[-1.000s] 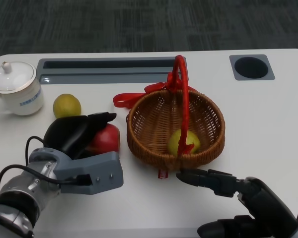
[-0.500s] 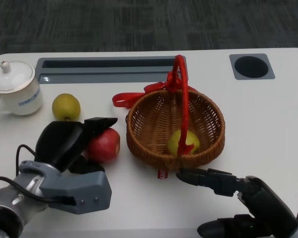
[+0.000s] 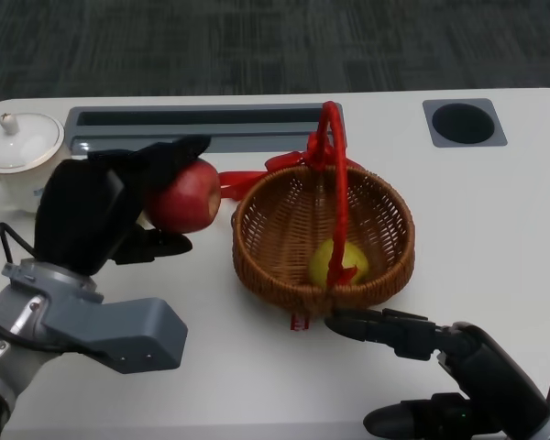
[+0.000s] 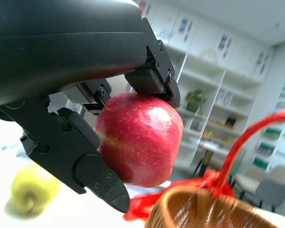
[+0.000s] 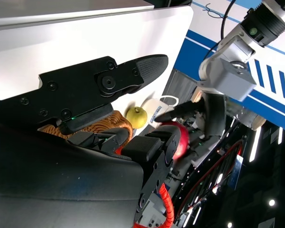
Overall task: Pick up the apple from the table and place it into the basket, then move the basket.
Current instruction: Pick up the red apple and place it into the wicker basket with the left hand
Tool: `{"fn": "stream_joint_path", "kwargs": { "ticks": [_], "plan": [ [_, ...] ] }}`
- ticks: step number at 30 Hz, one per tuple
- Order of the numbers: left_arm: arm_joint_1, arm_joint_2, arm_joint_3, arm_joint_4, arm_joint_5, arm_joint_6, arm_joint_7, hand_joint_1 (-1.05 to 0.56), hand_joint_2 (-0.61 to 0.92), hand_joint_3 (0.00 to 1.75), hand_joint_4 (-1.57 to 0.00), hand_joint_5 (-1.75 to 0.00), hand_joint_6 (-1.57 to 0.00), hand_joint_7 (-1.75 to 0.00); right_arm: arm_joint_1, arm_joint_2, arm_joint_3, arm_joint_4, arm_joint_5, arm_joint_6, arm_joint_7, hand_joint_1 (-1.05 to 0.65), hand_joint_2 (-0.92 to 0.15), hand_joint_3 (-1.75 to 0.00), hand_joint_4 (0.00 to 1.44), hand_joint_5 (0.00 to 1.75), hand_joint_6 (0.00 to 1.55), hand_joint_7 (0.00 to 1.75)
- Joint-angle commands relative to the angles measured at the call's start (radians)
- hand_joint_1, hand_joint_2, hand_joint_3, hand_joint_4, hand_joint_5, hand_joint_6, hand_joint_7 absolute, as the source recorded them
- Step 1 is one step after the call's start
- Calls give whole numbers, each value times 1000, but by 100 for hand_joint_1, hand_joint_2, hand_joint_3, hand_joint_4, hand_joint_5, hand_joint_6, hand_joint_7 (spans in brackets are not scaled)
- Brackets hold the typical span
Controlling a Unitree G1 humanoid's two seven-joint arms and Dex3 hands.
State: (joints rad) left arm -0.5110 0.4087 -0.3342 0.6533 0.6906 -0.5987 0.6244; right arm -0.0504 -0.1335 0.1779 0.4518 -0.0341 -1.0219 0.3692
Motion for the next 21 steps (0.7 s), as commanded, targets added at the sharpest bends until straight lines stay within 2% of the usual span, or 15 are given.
{"fn": "stream_joint_path", "kwargs": {
  "ticks": [1, 4, 11, 21],
  "plan": [
    [31, 19, 42, -128, -24, -7, -28, -20, 77, 0, -120, 0, -114, -1, -8, -18, 0, 5, 9, 1, 0, -60, -92, -1, 52, 0, 64, 0],
    [46, -1, 48, -195, -28, -27, -44, -19, 76, 0, -121, -1, -115, -1, -8, -18, 0, -1, 7, 7, -1, -60, -92, 0, 52, 0, 65, 0],
    [27, -68, 23, -226, -16, -14, -105, -20, 73, 0, -125, -2, -118, -2, -13, -15, 3, 0, 2, 8, -4, -59, -92, 0, 53, 0, 65, 0],
    [-59, -132, -12, -101, 3, -15, -158, -7, 70, 0, -125, -1, -119, -1, 1, -5, -6, -16, -22, 7, -37, -60, -92, -1, 53, 0, 66, 0]
  ]
}}
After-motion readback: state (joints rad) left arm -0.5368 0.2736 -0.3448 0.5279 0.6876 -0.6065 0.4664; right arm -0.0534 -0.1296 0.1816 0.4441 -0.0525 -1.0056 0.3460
